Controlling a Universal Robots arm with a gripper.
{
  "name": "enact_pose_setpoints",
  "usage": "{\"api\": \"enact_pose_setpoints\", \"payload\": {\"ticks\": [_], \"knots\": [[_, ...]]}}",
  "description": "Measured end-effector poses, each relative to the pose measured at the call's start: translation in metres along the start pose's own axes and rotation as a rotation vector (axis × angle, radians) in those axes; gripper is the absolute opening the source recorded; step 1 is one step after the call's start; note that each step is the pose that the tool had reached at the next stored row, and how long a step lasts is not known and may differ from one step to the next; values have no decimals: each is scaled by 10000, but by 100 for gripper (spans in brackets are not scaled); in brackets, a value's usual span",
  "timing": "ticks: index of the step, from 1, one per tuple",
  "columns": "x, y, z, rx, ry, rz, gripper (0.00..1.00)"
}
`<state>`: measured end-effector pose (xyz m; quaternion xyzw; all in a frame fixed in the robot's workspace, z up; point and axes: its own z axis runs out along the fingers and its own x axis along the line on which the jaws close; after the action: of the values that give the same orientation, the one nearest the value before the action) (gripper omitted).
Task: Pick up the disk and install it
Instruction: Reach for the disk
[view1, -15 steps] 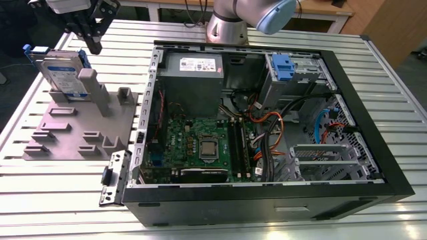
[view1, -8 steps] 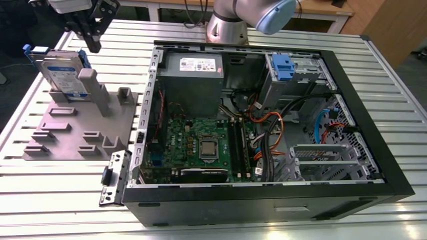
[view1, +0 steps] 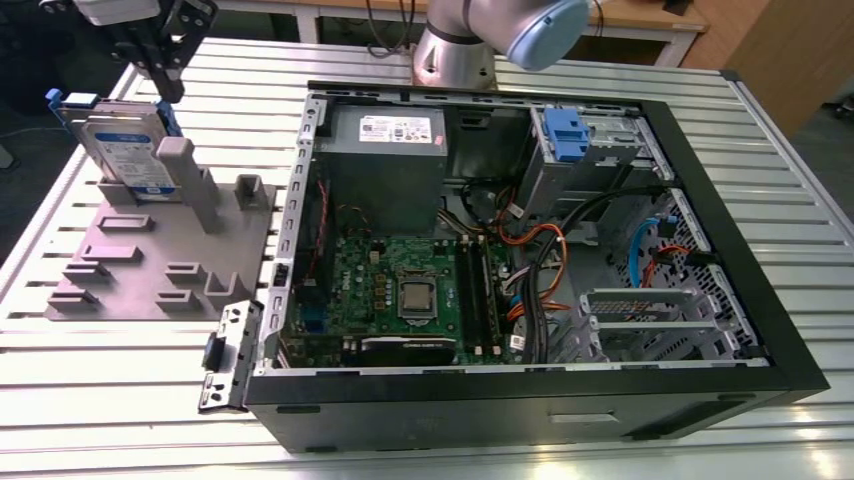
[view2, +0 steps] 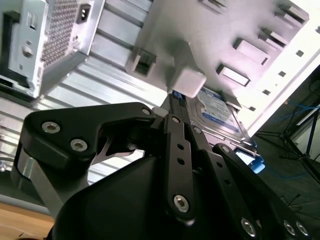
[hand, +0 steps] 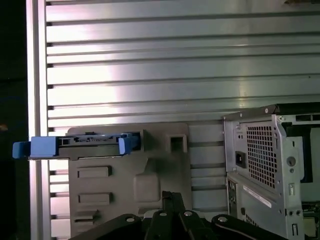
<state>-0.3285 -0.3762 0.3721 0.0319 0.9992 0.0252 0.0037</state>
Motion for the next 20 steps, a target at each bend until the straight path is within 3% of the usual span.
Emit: {"api": "enact_pose_setpoints", "payload": {"ticks": [7, 20], "knots": [[316, 88, 77, 16, -3, 1, 11], [353, 87, 80, 16, -2, 1, 11]]}}
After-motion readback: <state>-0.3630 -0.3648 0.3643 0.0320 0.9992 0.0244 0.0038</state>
